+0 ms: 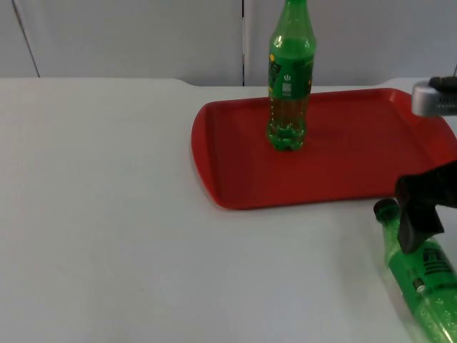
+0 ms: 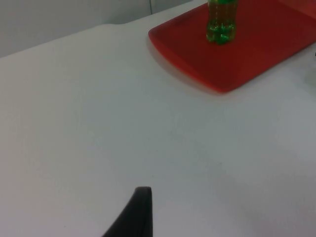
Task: Place the bottle upright on the tray.
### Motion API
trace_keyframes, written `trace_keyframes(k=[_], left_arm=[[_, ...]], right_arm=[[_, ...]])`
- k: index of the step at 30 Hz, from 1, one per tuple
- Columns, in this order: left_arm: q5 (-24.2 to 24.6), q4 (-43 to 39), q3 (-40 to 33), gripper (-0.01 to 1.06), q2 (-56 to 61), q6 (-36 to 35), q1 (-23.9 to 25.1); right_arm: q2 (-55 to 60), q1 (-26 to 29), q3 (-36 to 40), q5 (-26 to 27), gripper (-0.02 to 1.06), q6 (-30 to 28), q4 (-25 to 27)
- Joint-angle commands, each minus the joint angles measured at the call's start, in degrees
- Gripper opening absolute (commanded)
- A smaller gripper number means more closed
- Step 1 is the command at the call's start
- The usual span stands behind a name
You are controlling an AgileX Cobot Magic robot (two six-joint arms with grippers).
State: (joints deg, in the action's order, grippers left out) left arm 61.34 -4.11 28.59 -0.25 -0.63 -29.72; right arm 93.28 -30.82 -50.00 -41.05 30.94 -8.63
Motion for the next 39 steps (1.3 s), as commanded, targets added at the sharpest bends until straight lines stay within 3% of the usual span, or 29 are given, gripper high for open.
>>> trace_keyframes(k=[1,13,21,24,25,27,30,31,33,39], left_arm=[[0.2,0.7,-0.3,1.05,0.2,0.1,-0.2],[0.2,0.7,-0.3,1.05,0.2,0.1,-0.2],[0.2,0.7,-0.3,1.05,0.2,0.1,-0.2],[0.2,0.7,-0.3,1.05,0.2,0.1,-0.2],[0.2,0.7,-0.3,1.05,0.2,0.1,-0.2],[0.2,0.7,-0.3,1.05,0.2,0.1,-0.2],[0.2,0.7,-0.3,1.05,0.2,0.1,-0.2],[0.2,0.7,-0.3,1.05,0.2,0.1,-0.2],[0.2,0.7,-0.3,1.05,0.2,0.1,-0.2],[0.2,0.7,-0.3,1.05,0.2,0.1,-0.2]], right_arm=[[1.7,-0.4,-0.2,1.5,1.03,0.8,-1.4],[13.7,-0.4,-0.2,10.9,1.03,0.8,-1.5],[17.8,-0.2,-0.2,12.6,1.0,2.1,-1.6],[17.8,-0.2,-0.2,13.5,0.87,2.5,-1.6],[17.8,-0.2,-0.2,13.5,0.87,2.5,-1.6],[17.8,-0.2,-0.2,13.5,0.68,2.9,-1.6],[17.8,-0.2,-0.2,13.2,0.28,2.9,-1.6],[17.8,-0.2,-0.2,13.2,0.28,2.9,-1.6],[17.7,-0.2,-0.2,13.3,0.0,2.3,-1.9],[17.7,-0.2,-0.2,13.2,0.0,1.4,-3.2]])
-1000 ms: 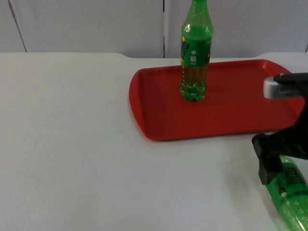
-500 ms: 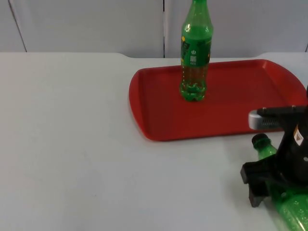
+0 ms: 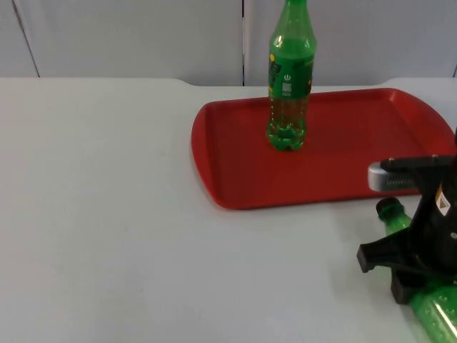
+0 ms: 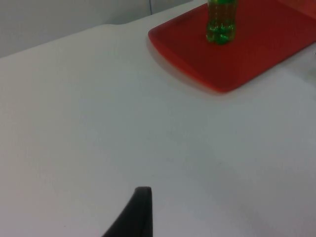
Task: Place the bottle upright on the tray.
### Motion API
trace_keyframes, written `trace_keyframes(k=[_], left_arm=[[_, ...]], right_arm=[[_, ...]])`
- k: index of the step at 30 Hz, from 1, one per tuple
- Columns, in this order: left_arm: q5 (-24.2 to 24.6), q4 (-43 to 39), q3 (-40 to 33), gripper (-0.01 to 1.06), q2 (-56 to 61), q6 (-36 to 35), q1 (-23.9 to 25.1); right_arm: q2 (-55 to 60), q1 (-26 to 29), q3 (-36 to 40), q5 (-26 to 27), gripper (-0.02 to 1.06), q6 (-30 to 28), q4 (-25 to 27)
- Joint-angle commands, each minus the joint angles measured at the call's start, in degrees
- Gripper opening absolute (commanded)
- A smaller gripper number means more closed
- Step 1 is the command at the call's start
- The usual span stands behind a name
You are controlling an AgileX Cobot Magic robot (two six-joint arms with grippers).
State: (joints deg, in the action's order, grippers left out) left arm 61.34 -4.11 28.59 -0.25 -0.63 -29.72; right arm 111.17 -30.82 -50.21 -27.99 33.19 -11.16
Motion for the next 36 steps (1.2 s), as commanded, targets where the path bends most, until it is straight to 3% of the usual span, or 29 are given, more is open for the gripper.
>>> trace_keyframes(k=[1,8,14,19,21,28,36], left_arm=[[0.2,0.7,-0.3,1.05,0.2,0.1,-0.2],[0.2,0.7,-0.3,1.05,0.2,0.1,-0.2],[0.2,0.6,-0.3,1.05,0.2,0.1,-0.2],[0.2,0.6,-0.3,1.05,0.2,0.1,-0.2],[0.2,0.6,-0.3,1.05,0.2,0.1,-0.2],[0.2,0.6,-0.3,1.05,0.2,0.1,-0.2],[0.2,0.5,-0.3,1.05,0.2,0.1,-0.2]], right_arm=[[-0.2,-0.2,0.0,0.2,0.0,-1.0,-0.7],[-1.2,-0.2,0.0,0.3,0.0,-2.2,-0.7],[-9.8,-0.2,0.0,0.4,0.0,-6.5,-1.2],[-23.2,-0.2,0.0,1.3,0.0,-6.9,-7.3],[-30.9,-0.2,0.0,2.2,0.0,-6.8,-13.3],[-47.8,-0.2,0.0,6.3,0.0,-3.8,-24.6],[-54.9,-0.2,0.0,6.5,0.0,-1.1,-27.6]])
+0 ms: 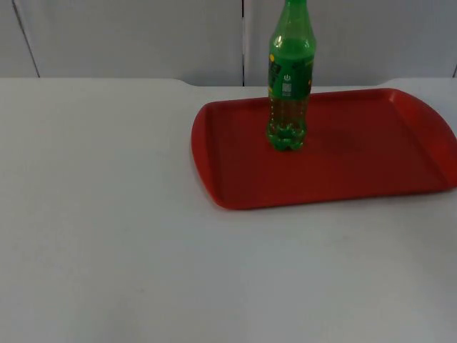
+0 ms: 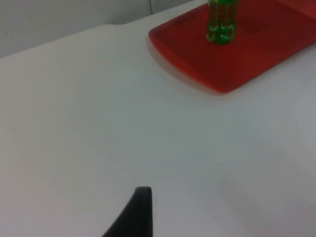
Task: Place the bottle upright on the tray.
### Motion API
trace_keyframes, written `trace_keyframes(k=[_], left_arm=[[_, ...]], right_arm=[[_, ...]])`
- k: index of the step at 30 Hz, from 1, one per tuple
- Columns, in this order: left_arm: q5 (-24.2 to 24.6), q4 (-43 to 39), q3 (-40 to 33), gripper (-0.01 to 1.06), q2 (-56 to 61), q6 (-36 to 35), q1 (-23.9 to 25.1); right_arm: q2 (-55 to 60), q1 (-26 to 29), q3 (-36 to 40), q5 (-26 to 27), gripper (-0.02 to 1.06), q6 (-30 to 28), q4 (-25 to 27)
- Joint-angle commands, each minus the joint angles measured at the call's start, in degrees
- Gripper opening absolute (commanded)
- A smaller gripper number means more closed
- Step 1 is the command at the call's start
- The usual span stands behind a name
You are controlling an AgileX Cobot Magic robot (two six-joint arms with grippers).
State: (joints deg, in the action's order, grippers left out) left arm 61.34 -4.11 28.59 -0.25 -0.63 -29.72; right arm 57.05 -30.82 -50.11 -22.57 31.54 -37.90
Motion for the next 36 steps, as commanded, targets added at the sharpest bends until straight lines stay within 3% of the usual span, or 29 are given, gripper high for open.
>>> trace_keyframes(k=[1,5,9,11,14,15,16,19,20,22,24,28,32,36], left_arm=[[0.2,0.5,-0.3,1.05,0.2,0.1,-0.2],[0.2,0.5,-0.3,1.05,0.2,0.1,-0.2],[0.2,0.5,-0.3,1.05,0.2,0.1,-0.2],[0.2,0.3,-0.3,1.05,0.2,0.1,-0.2],[0.2,0.3,-0.3,1.05,0.2,0.1,-0.2],[0.2,0.3,-0.3,1.05,0.2,0.1,-0.2],[0.2,0.3,-0.3,1.05,0.2,0.1,-0.2],[0.2,0.3,-0.3,1.05,0.2,0.1,-0.2],[0.2,0.3,-0.3,1.05,0.2,0.1,-0.2],[0.2,0.3,-0.3,1.05,0.2,0.1,-0.2],[0.2,0.3,-0.3,1.05,0.2,0.1,-0.2],[0.2,0.3,-0.3,1.05,0.2,0.1,-0.2],[0.2,0.3,-0.3,1.05,0.2,0.1,-0.2],[0.2,0.3,-0.3,1.05,0.2,0.1,-0.2]], right_arm=[[-0.9,-0.2,-0.1,1.1,0.0,2.8,-1.5],[-1.0,-0.2,-0.1,1.0,0.0,9.6,-7.7],[-0.9,-0.2,-0.1,0.9,0.0,22.7,-19.8],[-0.8,-0.2,-0.1,0.4,0.0,25.3,-22.4],[1.1,-0.2,0.0,-1.8,0.0,35.2,-32.4],[1.1,-0.2,0.0,-1.8,0.0,35.2,-32.4],[2.0,-0.2,0.0,-2.0,0.0,39.1,-35.1],[6.2,-0.2,0.0,-2.0,0.0,50.1,-48.5],[6.2,-0.2,0.0,-2.0,0.0,50.1,-48.5],[9.6,-0.2,0.0,-3.6,0.0,61.7,-60.6],[12.6,-0.2,-0.4,-7.2,0.0,71.0,-62.0],[16.5,0.1,-0.5,-10.3,0.0,72.4,-62.0],[20.2,3.4,-1.8,-4.5,0.0,72.4,-62.0],[25.4,11.1,-5.1,5.4,0.0,71.3,-62.0]])
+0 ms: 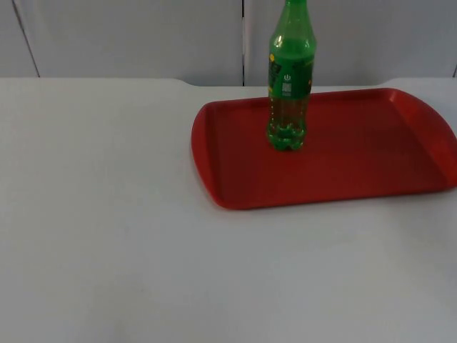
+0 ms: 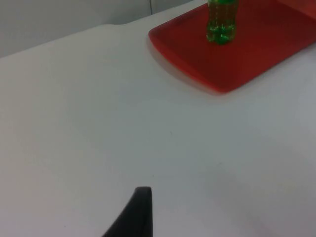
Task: Place the bottle upright on the tray.
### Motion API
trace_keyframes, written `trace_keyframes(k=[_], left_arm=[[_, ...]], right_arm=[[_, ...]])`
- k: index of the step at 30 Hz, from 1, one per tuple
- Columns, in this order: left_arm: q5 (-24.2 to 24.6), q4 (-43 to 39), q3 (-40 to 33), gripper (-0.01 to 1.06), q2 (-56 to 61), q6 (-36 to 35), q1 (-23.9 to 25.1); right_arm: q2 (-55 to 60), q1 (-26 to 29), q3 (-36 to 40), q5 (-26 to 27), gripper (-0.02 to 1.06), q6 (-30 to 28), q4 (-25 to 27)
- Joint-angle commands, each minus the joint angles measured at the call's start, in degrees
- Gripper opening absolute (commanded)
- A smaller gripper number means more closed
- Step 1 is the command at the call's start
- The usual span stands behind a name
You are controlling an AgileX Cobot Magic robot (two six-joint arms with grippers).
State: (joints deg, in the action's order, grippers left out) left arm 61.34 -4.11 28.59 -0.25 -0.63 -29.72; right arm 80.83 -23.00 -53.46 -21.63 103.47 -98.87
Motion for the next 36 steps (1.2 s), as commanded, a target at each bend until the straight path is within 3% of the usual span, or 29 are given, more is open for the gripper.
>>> trace_keyframes(k=[1,5,6,8,10,13,18,20,22,23,25,27,28,29,31,36], left_arm=[[0.2,0.3,-0.3,1.05,0.2,0.1,-0.2],[0.2,0.3,-0.3,1.05,0.2,0.1,-0.2],[0.2,0.3,-0.3,1.05,0.2,0.1,-0.2],[0.2,0.3,-0.3,1.05,0.2,0.1,-0.2],[0.2,0.3,-0.3,1.05,0.2,0.1,-0.2],[0.2,0.3,-0.3,1.05,0.2,0.1,-0.2],[0.2,0.3,-0.3,1.05,0.2,0.1,-0.2],[0.2,0.3,-0.3,1.05,0.2,0.1,-0.2],[0.2,0.3,-0.3,1.05,0.2,0.1,-0.2],[0.2,0.3,-0.3,1.05,0.2,0.1,-0.2],[0.2,0.2,-0.3,1.05,0.2,0.1,-0.2],[0.2,0.2,-0.3,1.05,0.2,0.1,-0.2],[0.2,0.2,-0.3,1.05,0.2,0.1,-0.2],[0.2,0.2,-0.3,1.05,0.2,0.1,-0.2],[0.2,0.2,-0.3,1.05,0.2,0.1,-0.2],[0.2,0.2,-0.3,1.05,0.2,0.1,-0.2]], right_arm=[[1.6,3.3,-1.8,4.4,0.0,-0.7,-1.1],[2.2,8.5,-5.2,13.2,0.0,-10.7,-1.1],[2.2,9.7,-6.4,16.6,0.0,-12.1,-1.1],[2.2,10.4,-7.1,18.4,0.0,-12.4,-1.1],[3.2,13.1,-10.2,25.2,0.0,-13.6,-1.1],[4.9,13.6,-11.8,25.8,0.0,-15.3,-1.1],[9.8,13.6,-15.1,29.4,0.0,-22.9,1.0],[12.5,13.9,-17.2,31.3,0.0,-31.9,11.1],[15.5,15.8,-19.6,37.1,0.0,-39.2,26.5],[15.5,15.8,-19.6,37.1,0.0,-39.2,26.5],[18.6,18.4,-20.7,48.4,0.0,-47.3,38.1],[20.3,18.8,-20.7,51.5,0.0,-58.4,46.6],[20.3,18.8,-20.7,51.5,0.0,-58.4,46.6],[21.1,18.8,-20.7,51.5,0.0,-62.3,50.5],[22.7,18.8,-20.7,53.7,0.0,-67.0,53.4],[27.1,18.9,-20.7,60.7,0.0,-70.5,57.7]])
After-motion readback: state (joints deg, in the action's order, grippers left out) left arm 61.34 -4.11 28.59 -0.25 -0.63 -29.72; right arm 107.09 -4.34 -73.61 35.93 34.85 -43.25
